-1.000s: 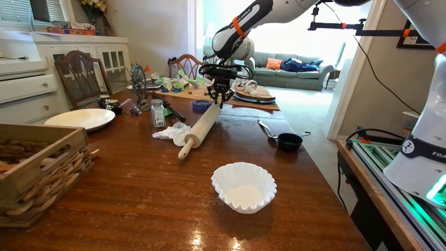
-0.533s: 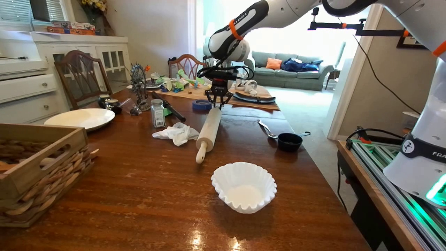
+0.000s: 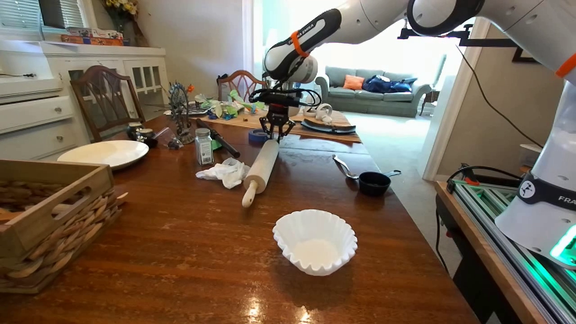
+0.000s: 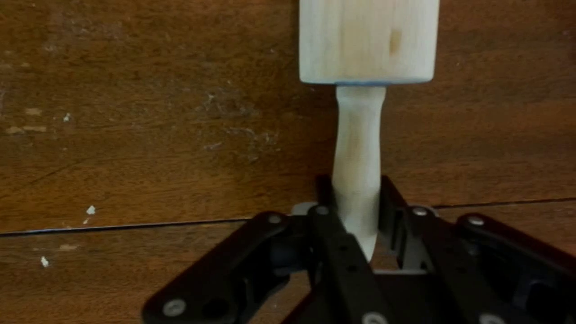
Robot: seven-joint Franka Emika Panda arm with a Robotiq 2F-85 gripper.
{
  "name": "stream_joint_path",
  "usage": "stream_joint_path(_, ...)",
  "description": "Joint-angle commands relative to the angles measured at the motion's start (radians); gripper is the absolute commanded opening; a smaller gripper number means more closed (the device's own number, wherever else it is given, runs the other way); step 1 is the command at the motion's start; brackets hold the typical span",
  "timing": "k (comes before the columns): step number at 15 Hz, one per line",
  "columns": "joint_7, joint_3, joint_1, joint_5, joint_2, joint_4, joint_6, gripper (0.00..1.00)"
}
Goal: Move the rolling pin back and forth on the table.
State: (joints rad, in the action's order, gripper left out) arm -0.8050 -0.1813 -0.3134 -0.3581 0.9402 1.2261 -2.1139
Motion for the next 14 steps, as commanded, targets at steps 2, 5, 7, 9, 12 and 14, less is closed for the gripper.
stream_joint_path(2, -0.031, 0.025, -0.021, -0.032, 0.052, -0.083, -0.005, 0.07)
stream_joint_path(5, -0.07, 0.031, -0.02, -0.04, 0.076, -0.13, -0.012, 0.07)
stream_joint_path(7, -0.104, 0.033, -0.017, -0.036, 0.094, -0.158, -0.02, 0.07)
stream_joint_path(9, -0.123, 0.041, -0.017, -0.034, 0.105, -0.171, -0.031, 0.07)
stream_joint_path(12, -0.097, 0.048, -0.019, -0.041, 0.098, -0.155, -0.039, 0.07)
stream_joint_path(14, -0.064, 0.056, -0.027, -0.045, 0.074, -0.109, -0.051, 0.07)
